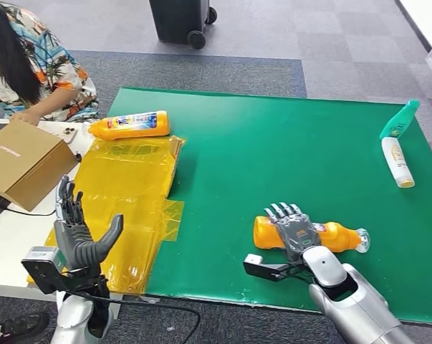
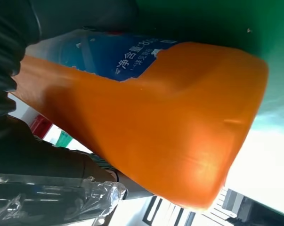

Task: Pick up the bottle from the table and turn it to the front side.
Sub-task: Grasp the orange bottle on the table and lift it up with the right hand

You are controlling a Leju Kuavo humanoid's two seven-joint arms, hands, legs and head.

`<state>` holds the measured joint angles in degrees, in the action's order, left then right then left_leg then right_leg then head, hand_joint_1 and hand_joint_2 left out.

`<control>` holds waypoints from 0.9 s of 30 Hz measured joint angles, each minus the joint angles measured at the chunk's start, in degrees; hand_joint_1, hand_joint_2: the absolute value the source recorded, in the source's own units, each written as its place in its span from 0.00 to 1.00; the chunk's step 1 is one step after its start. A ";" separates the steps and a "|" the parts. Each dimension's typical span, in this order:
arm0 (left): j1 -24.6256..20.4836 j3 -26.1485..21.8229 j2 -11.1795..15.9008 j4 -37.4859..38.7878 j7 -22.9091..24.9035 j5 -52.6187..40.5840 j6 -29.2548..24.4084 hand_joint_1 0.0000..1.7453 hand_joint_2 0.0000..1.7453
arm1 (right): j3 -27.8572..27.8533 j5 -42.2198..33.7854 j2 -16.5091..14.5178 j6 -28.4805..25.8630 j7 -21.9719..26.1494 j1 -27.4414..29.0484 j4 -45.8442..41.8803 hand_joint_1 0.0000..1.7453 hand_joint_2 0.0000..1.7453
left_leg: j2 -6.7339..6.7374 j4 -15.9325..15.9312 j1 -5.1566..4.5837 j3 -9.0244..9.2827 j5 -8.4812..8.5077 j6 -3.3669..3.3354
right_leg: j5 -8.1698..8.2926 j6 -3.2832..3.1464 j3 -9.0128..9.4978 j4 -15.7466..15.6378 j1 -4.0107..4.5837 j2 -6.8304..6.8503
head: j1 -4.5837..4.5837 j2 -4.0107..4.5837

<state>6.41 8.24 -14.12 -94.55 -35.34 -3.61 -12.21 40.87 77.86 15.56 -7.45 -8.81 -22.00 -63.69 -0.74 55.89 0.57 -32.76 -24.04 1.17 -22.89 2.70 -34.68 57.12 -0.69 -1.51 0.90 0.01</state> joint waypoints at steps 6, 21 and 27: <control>0.01 -0.02 0.00 -0.01 0.10 0.00 0.19 0.00 1.00 | -0.48 -0.75 -0.28 -0.16 2.33 -0.05 0.85 1.00 1.00 | 0.00 0.00 0.00 0.00 0.00 0.00 | 0.00 0.00 -0.01 0.00 0.00 0.00 | 0.00 0.00; -0.80 0.20 0.01 0.02 0.13 0.06 0.68 0.00 1.00 | -0.62 -2.37 -3.06 -15.93 8.79 0.63 1.51 1.00 1.00 | 0.01 0.00 0.00 -0.11 0.01 0.02 | -0.01 -0.01 -0.15 0.01 0.01 0.00 | 0.01 0.00; -1.58 1.26 0.08 0.02 0.45 0.67 0.22 0.00 1.00 | -2.61 -5.51 -7.30 -26.07 11.42 3.29 0.27 1.00 1.00 | 0.00 0.00 0.01 -0.19 0.01 0.02 | -0.04 -0.03 -0.21 0.01 0.02 0.00 | 0.01 0.00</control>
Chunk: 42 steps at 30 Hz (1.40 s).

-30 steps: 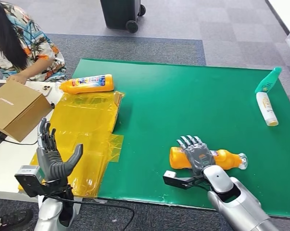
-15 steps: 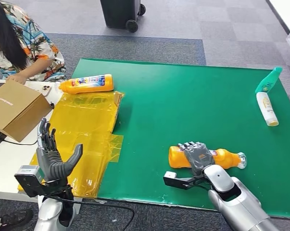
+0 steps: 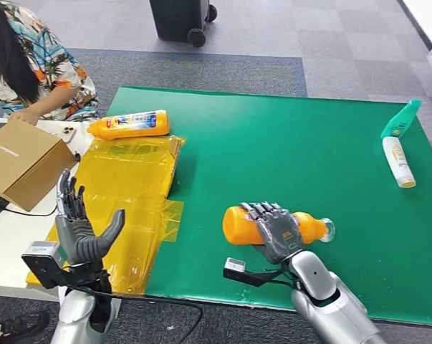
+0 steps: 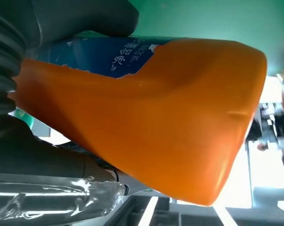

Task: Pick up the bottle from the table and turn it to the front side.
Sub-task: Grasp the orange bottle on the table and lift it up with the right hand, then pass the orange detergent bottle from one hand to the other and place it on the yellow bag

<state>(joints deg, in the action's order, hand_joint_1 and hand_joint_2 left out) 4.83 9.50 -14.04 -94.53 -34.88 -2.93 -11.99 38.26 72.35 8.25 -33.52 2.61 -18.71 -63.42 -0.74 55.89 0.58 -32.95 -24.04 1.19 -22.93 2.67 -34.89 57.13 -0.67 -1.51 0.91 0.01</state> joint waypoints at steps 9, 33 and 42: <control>-0.66 2.47 0.30 0.21 0.17 1.19 -1.48 0.00 1.00 | -4.20 -8.31 -6.25 -5.99 4.32 4.11 -4.21 1.00 1.00 | 0.00 0.00 0.00 -0.07 -0.01 0.00 | -0.02 0.00 -0.07 0.00 -0.01 0.00 | -0.01 0.01; -6.77 18.23 4.20 9.50 2.49 11.87 23.82 0.00 1.00 | -16.62 -25.31 -20.32 -6.32 30.63 5.20 -12.12 1.00 1.00 | 0.01 0.00 0.00 -0.10 0.00 0.02 | 0.00 -0.02 -0.13 0.00 0.00 -0.01 | 0.00 0.01; -7.55 19.39 5.60 11.91 2.56 10.98 23.58 0.00 1.00 | -23.73 -29.22 -23.14 -6.37 35.77 5.15 -17.63 1.00 1.00 | 0.00 0.00 -0.01 -0.12 0.00 0.01 | 0.00 -0.01 -0.11 0.00 -0.01 0.00 | 0.00 -0.01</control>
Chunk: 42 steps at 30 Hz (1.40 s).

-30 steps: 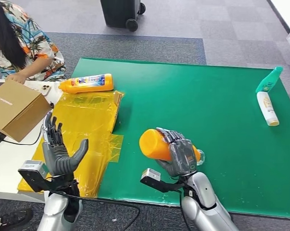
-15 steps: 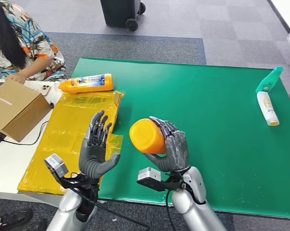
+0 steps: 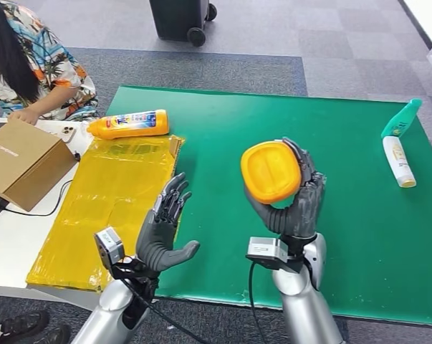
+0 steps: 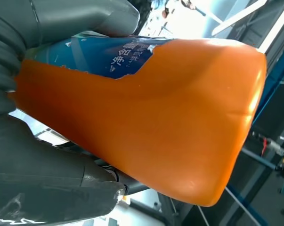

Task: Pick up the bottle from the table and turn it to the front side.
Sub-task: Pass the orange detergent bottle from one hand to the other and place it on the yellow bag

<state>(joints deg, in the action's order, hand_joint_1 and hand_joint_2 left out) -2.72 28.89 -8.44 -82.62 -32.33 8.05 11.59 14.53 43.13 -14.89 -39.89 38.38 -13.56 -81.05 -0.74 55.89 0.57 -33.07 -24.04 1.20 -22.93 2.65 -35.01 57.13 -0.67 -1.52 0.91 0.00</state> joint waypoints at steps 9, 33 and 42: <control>0.35 -0.50 0.71 0.17 0.00 -2.69 -6.16 0.00 1.00 | 2.80 -4.07 1.61 0.35 -9.62 -0.30 -0.74 1.00 1.00 | 0.00 0.00 0.01 -0.01 0.00 0.01 | 0.00 0.00 -0.01 0.01 0.01 0.00 | 0.00 0.02; 2.01 -4.68 1.03 1.45 0.77 -3.91 -9.21 0.00 1.00 | 16.69 -29.06 8.89 21.35 -12.96 0.94 -5.62 1.00 1.00 | 0.00 0.00 0.00 -0.03 0.00 0.00 | -0.01 0.00 -0.05 0.01 0.01 0.00 | 0.01 0.02; 1.59 -6.29 0.92 4.47 1.15 -4.14 -9.10 0.00 1.00 | 18.49 -32.08 9.23 27.19 -12.70 0.93 -6.20 1.00 1.00 | 0.00 0.00 0.00 -0.03 0.00 0.00 | -0.01 0.00 -0.05 0.01 0.01 0.00 | 0.00 0.01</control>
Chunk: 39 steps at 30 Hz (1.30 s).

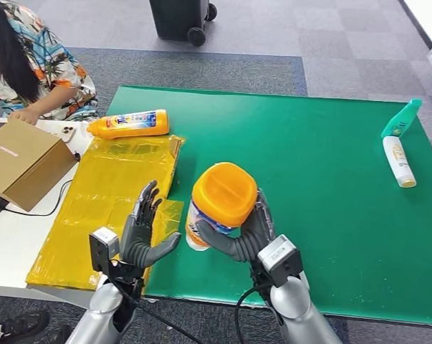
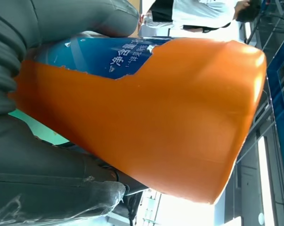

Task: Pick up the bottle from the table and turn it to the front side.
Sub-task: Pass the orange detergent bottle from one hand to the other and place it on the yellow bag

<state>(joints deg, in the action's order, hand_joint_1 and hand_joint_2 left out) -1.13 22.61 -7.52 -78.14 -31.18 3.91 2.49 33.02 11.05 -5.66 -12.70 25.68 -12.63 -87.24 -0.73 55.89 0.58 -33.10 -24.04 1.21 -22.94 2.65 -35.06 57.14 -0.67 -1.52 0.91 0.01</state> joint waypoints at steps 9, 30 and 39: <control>-1.37 0.74 0.30 3.59 0.68 -4.12 3.10 0.00 1.00 | 2.33 1.44 -0.51 0.25 0.63 -1.62 3.83 1.00 1.00 | 0.00 0.00 0.00 0.00 0.01 0.01 | 0.01 -0.01 0.01 0.00 0.00 0.00 | 0.01 0.01; -2.83 1.62 1.39 8.92 1.51 -9.13 1.28 0.00 1.00 | 7.00 -1.12 -2.19 7.63 -0.01 -5.68 12.03 1.00 1.00 | 0.00 0.00 0.00 0.00 0.01 0.01 | 0.01 -0.01 0.00 0.01 0.00 0.00 | -0.01 0.01; -4.48 3.19 2.00 10.68 -1.22 -10.92 5.61 0.00 1.00 | 8.21 -1.39 -3.04 8.10 1.10 -7.06 14.25 1.00 1.00 | 0.00 0.00 0.00 0.00 0.02 0.02 | 0.01 -0.01 -0.01 0.01 0.00 0.00 | 0.00 0.01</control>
<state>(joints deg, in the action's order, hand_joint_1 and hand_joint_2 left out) -5.61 25.79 -5.52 -67.46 -32.40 -7.01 8.10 41.23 9.66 -8.71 -4.60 26.78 -19.69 -72.99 -0.73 55.89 0.58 -33.11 -24.02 1.23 -22.93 2.64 -35.07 57.14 -0.66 -1.52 0.91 0.02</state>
